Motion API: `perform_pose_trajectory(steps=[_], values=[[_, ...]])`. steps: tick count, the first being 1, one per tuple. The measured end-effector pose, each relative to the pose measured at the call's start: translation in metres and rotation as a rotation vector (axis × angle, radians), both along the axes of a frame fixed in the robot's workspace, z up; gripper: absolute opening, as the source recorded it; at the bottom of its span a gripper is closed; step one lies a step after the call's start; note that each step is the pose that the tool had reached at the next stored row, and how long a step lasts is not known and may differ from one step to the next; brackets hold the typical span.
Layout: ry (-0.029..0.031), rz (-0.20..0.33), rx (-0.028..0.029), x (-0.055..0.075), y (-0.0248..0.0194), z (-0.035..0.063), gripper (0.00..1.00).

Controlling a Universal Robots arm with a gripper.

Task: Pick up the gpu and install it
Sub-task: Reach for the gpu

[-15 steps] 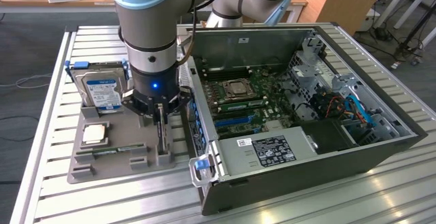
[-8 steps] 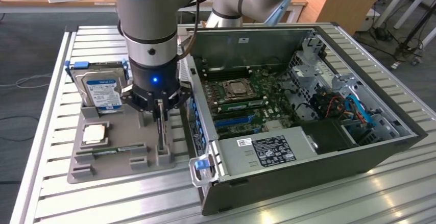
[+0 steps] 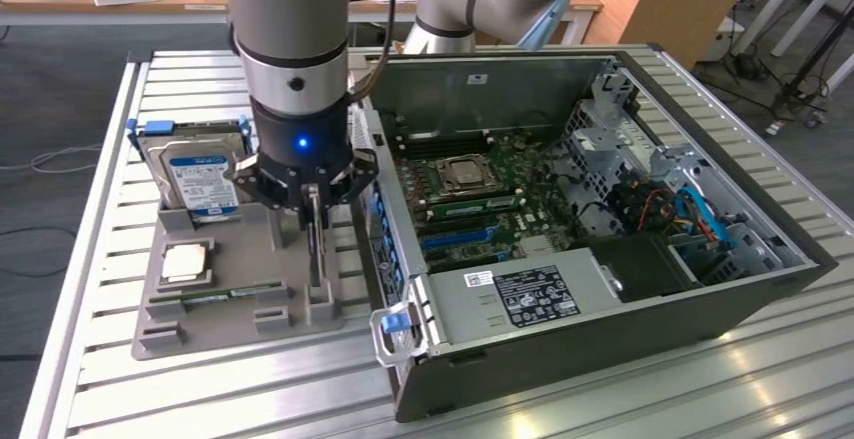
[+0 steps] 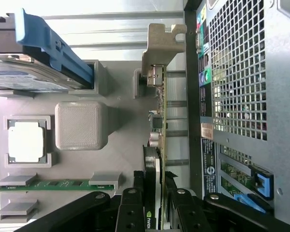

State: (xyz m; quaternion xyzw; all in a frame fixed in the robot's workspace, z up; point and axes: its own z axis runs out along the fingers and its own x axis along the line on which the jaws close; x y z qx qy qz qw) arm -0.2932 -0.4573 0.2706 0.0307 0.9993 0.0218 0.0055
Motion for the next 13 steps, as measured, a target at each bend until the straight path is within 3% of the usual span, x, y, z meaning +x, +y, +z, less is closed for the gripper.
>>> perform_pose_trajectory(steps=[13], values=[[-0.0001, 0.0, 0.0, 0.001, 0.0, 0.0386, 0.27]])
